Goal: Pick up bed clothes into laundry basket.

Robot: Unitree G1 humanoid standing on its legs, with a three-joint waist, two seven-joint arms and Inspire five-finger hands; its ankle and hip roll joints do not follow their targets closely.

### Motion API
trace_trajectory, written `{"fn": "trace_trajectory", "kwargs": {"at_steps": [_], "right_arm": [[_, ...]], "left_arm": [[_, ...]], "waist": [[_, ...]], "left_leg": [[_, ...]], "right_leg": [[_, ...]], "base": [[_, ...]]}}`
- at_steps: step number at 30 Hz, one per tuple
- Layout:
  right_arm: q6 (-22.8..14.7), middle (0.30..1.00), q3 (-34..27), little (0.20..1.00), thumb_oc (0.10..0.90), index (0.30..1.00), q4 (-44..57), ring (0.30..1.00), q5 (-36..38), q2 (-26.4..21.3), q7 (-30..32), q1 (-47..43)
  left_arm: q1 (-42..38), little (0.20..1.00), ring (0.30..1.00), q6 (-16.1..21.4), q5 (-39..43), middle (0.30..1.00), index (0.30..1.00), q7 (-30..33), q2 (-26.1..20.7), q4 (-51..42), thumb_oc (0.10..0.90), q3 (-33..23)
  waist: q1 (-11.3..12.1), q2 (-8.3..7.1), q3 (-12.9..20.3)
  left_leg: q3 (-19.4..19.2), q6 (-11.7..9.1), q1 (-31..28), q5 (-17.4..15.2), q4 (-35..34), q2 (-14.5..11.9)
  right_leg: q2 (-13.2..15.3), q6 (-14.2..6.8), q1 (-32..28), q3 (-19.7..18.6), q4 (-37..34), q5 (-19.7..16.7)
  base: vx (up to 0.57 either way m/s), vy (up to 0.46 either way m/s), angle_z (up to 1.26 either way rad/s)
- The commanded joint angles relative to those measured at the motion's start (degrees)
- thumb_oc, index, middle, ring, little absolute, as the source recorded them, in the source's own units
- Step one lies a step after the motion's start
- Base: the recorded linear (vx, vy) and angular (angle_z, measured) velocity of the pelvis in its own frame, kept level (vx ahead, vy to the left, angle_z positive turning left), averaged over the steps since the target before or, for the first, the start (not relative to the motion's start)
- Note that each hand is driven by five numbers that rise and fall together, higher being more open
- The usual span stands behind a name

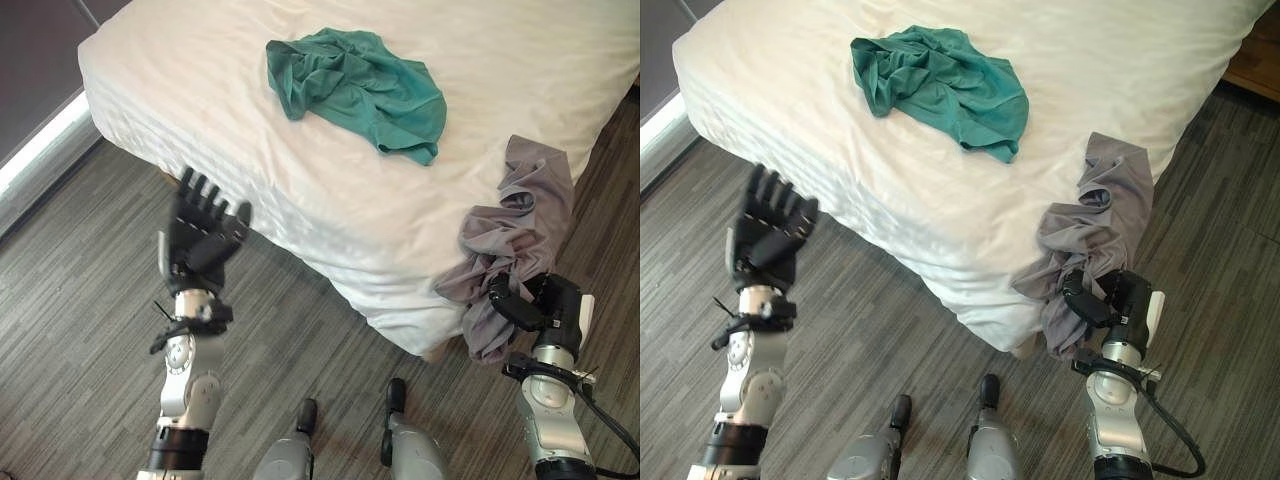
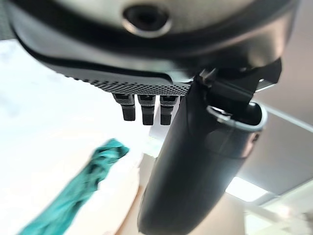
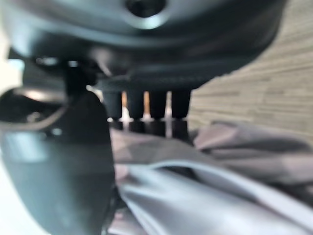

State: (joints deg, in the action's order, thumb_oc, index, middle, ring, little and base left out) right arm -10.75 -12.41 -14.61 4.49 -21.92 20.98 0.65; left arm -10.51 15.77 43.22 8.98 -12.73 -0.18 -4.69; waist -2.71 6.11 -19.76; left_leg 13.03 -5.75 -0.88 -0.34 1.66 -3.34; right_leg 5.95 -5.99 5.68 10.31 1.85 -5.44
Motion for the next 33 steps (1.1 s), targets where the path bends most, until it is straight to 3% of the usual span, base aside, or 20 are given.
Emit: {"fn": "trace_trajectory", "kwargs": {"at_steps": [1,2,5,8,9,15,17,19,21,23,24,26,27,28,29,30,31,32,33], "right_arm": [[-5.9,0.300,-3.7,0.300,0.400,0.300,8.1,0.300,-2.1,-4.7,1.1,1.7],[-5.7,0.300,-5.2,0.300,0.400,0.300,8.8,0.300,-1.8,-5.1,1.2,2.4],[-5.4,0.300,-5.3,0.300,0.400,0.300,8.0,0.300,-1.2,-5.2,1.8,1.3],[-4.9,0.300,-5.3,0.300,0.400,0.300,7.4,0.300,-0.1,-5.6,1.6,0.7],[-4.9,0.300,-5.1,0.300,0.400,0.300,7.0,0.300,0.7,-6.2,2.2,0.3],[-5.0,0.300,-2.8,0.300,0.400,0.300,7.9,0.300,1.8,-5.6,3.9,-2.5],[-5.1,0.300,-1.1,0.300,0.400,0.300,7.6,0.300,1.8,-5.8,4.2,-4.7],[-5.4,0.300,-0.6,0.300,0.400,0.300,9.3,0.300,3.0,-4.5,3.3,-4.5],[-5.2,0.300,0.0,0.300,0.400,0.300,8.3,0.300,3.5,-3.3,3.2,-4.9],[-7.1,0.300,1.5,0.300,0.400,0.300,10.8,0.300,9.7,1.0,-0.1,-4.3],[-7.1,0.300,1.5,0.300,0.400,0.300,10.8,0.300,9.8,1.0,-0.1,-4.3],[-6.1,0.300,2.9,0.300,0.400,0.300,10.9,0.300,9.6,1.7,-1.3,-3.4],[-6.1,0.300,4.2,0.300,0.400,0.300,10.8,0.300,9.7,1.8,-2.2,-3.2],[-5.6,0.300,5.2,0.300,0.400,0.300,9.6,0.300,10.6,1.1,-4.6,-1.6],[-5.7,0.300,5.1,0.300,0.400,0.300,9.3,0.300,11.1,0.5,-5.3,-1.1],[-5.7,0.300,5.1,0.300,0.400,0.300,9.2,0.300,11.2,0.6,-5.4,-1.2],[-6.5,0.300,4.7,0.300,0.400,0.300,8.3,0.300,11.8,-0.3,-6.1,-1.1],[-6.4,0.300,4.0,0.300,0.400,0.300,7.6,0.300,12.2,-0.4,-6.6,0.6],[-6.4,0.300,3.9,0.300,0.400,0.300,7.6,0.300,12.2,-0.2,-6.6,0.5]], "left_arm": [[-5.0,0.900,0.900,7.8,-2.6,0.900,0.900,0.0,-7.1,-2.1,0.800,0.1],[-6.7,0.900,0.900,6.6,-3.6,0.900,0.900,0.5,-8.4,-1.5,0.800,1.5],[-8.0,0.900,0.900,5.2,-4.7,0.900,0.900,0.2,-9.8,-1.2,0.800,3.4],[-10.3,0.900,0.900,3.9,-5.3,0.900,0.900,-1.0,-10.8,-0.4,0.800,6.6],[-13.8,0.900,0.900,3.4,-4.9,0.900,0.900,-1.2,-11.5,0.5,0.800,9.2],[-25.0,0.900,0.900,2.7,-6.2,0.900,0.900,0.0,-15.3,5.0,0.800,15.4],[-32.0,0.900,0.900,3.6,-9.9,0.900,0.900,2.1,-20.5,7.5,0.800,17.5],[-39.7,0.900,0.900,4.4,-9.5,0.900,0.900,5.0,-20.3,11.1,0.800,19.9],[-44.3,0.900,0.900,5.0,-12.0,0.900,0.900,7.5,-21.9,13.9,0.800,21.2],[-46.4,0.900,0.900,4.4,-12.8,0.900,0.900,8.1,-24.2,14.1,0.800,21.6],[-46.5,0.900,0.900,4.3,-12.8,0.900,0.900,8.1,-24.2,14.2,0.800,21.6],[-48.2,0.900,0.900,2.7,-16.0,0.900,0.900,8.0,-27.1,15.6,0.800,22.1],[-49.1,0.900,0.900,1.9,-18.0,0.900,0.900,8.7,-28.9,16.9,0.800,22.3],[-50.0,0.900,0.900,0.7,-20.8,0.900,0.900,8.6,-32.2,19.2,0.800,22.3],[-51.2,0.900,0.900,-0.4,-23.1,0.900,0.900,8.2,-34.6,21.2,0.800,23.1],[-51.6,0.900,0.900,-0.4,-23.1,0.900,0.900,8.2,-34.6,21.5,0.800,23.4],[-54.7,0.900,0.900,-2.4,-28.8,0.900,0.900,8.2,-38.4,25.6,0.800,26.0],[-57.5,0.900,0.900,-4.4,-31.9,0.900,0.900,7.7,-42.2,31.9,0.800,28.0],[-58.0,0.900,0.900,-4.3,-32.0,0.900,0.900,7.7,-42.2,32.4,0.800,28.4]], "waist": [[-1.5,-4.78,8.2],[-2.5,-4.50,8.3],[-2.9,-4.32,8.7],[-4.1,-4.03,9.9],[-4.6,-3.56,10.1],[-5.3,-2.28,9.6],[-4.9,-2.09,9.7],[-5.9,-3.35,10.0],[-5.7,-4.57,10.1],[-6.0,-4.37,8.3],[-5.8,-4.55,8.4],[-5.8,-4.26,7.2],[-6.2,-4.24,6.8],[-7.0,-4.70,6.4],[-7.2,-4.67,6.3],[-7.1,-4.71,6.3],[-6.9,-5.40,5.7],[-6.6,-5.75,5.8],[-6.6,-5.90,5.8]], "left_leg": [[-5.5,-4.0,3.0,4.5,8.9,-1.8],[-5.8,-4.2,3.5,6.8,9.6,-3.3],[-5.2,-3.5,3.7,5.6,8.2,-3.9],[-6.3,-2.8,5.1,5.2,4.7,-7.0],[-6.7,-3.0,6.6,7.2,2.8,-9.3],[-5.4,-4.9,7.2,9.7,-0.2,-12.3],[-3.3,-5.0,7.1,8.4,-0.1,-10.9],[-5.9,-4.7,7.3,5.6,1.6,-9.2],[-8.0,-2.6,7.5,2.9,3.7,-5.6],[-10.2,0.3,6.4,1.5,3.4,-3.7],[-10.4,0.3,6.1,0.9,3.2,-3.6],[-11.4,1.8,4.1,0.1,2.3,-2.6],[-12.3,2.6,2.9,0.1,1.8,-2.0],[-13.4,3.9,0.0,-1.7,0.2,-0.6],[-14.0,4.3,-0.3,-1.6,-0.1,-0.2],[-14.1,4.3,-0.5,-1.8,-0.2,-0.3],[-14.6,4.6,-0.6,-2.5,0.1,0.6],[-15.2,4.4,-0.4,-2.8,0.5,1.1],[-15.2,4.5,-0.5,-2.8,0.6,1.2]], "right_leg": [[-0.7,1.2,-7.6,-6.5,3.9,10.5],[-1.0,1.2,-8.3,-7.7,3.8,10.7],[-1.1,0.9,-8.2,-10.1,3.7,10.9],[-0.6,-0.2,-8.6,-13.2,3.3,11.2],[0.1,-1.0,-9.3,-14.9,3.6,12.2],[2.6,-3.4,-10.8,-19.4,2.9,13.5],[4.4,-4.9,-10.7,-20.8,3.1,13.5],[7.4,-6.3,-11.0,-20.8,3.3,12.5],[10.8,-7.8,-8.9,-21.1,5.3,8.0],[11.4,-6.6,-2.3,-21.5,16.1,0.6],[11.4,-6.5,-2.1,-21.7,16.8,1.4],[12.3,-5.2,0.8,-18.8,21.9,-0.5],[11.5,-5.1,2.0,-17.5,22.4,-0.6],[5.9,-5.0,4.9,-15.9,21.4,3.6],[3.5,-4.9,6.1,-14.9,20.2,4.1],[3.3,-4.9,6.1,-14.9,20.3,4.4],[2.1,-4.6,6.3,-12.1,17.3,5.3],[5.2,-5.1,4.5,-9.5,13.2,4.4],[5.2,-5.1,4.3,-9.4,12.9,4.3]], "base": [[0.10,0.038,-0.12],[0.05,0.041,-0.12],[0.09,0.064,-0.42],[0.21,0.172,-0.60],[0.23,0.214,-0.40],[0.17,0.252,-0.74],[0.14,0.329,-0.41],[0.13,0.360,0.01],[0.14,0.382,0.13],[0.14,0.461,-0.26],[0.12,0.430,-0.23],[0.07,0.349,-0.55],[0.17,0.498,-0.61],[0.16,0.468,-0.54],[0.17,0.305,-0.75],[0.06,0.139,-0.90],[0.08,0.113,-1.00],[0.07,0.123,-0.71],[0.09,0.050,-0.38]]}}
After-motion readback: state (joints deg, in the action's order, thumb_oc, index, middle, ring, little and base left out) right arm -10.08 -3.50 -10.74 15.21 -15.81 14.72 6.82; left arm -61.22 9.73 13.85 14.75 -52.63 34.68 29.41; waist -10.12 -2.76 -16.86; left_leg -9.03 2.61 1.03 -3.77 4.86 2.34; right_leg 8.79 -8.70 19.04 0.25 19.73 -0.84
